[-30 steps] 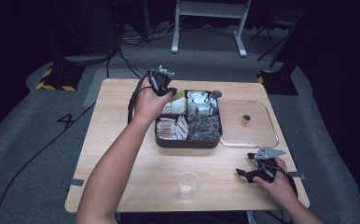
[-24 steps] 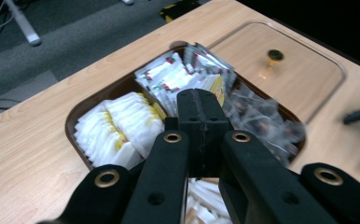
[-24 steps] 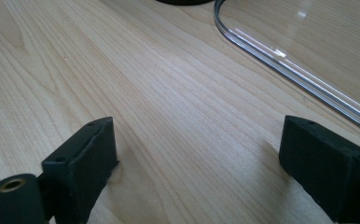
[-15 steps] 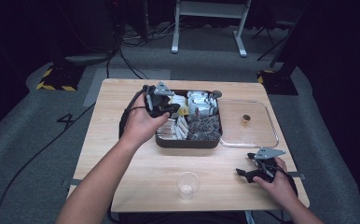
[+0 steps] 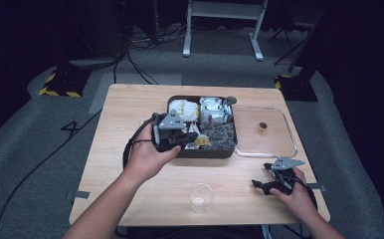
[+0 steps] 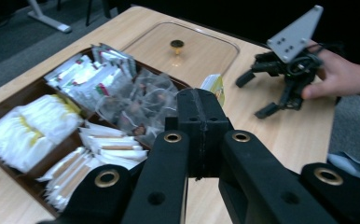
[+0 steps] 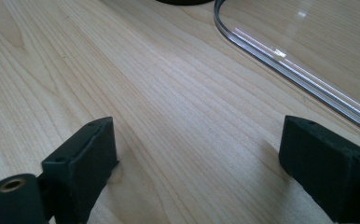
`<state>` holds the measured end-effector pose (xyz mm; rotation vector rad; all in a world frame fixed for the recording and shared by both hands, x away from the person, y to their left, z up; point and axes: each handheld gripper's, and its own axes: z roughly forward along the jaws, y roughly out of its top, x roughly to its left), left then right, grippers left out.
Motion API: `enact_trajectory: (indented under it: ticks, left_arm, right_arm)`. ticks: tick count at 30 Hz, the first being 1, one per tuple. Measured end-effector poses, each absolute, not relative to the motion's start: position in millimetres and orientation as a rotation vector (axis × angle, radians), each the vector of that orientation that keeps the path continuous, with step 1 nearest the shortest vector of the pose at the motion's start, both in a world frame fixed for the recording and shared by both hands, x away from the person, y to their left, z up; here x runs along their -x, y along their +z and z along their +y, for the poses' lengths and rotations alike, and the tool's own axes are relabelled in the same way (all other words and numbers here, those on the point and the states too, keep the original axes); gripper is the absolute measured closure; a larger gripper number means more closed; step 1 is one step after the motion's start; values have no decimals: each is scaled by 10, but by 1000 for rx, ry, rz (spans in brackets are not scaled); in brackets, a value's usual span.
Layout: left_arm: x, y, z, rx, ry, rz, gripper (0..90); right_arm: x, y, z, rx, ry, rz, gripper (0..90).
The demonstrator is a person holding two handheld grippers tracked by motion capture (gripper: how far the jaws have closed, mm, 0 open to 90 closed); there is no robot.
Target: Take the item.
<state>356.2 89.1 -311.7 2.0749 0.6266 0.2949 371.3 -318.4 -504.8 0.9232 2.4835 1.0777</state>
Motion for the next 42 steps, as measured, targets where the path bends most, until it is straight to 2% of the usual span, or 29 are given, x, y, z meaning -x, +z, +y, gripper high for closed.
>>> enact_trajectory:
  ticks: [14,42]
  left_arm:
    - [-3271,-3435,825,-2073,191,541,900]
    - [-3035,-3975,662,-2078,111,460,900]
  right_arm:
    - [-3713,-5048,-3184,-923,1078,2483,114]
    - [-3709,-5048,-3177,-933,1075,2477,113]
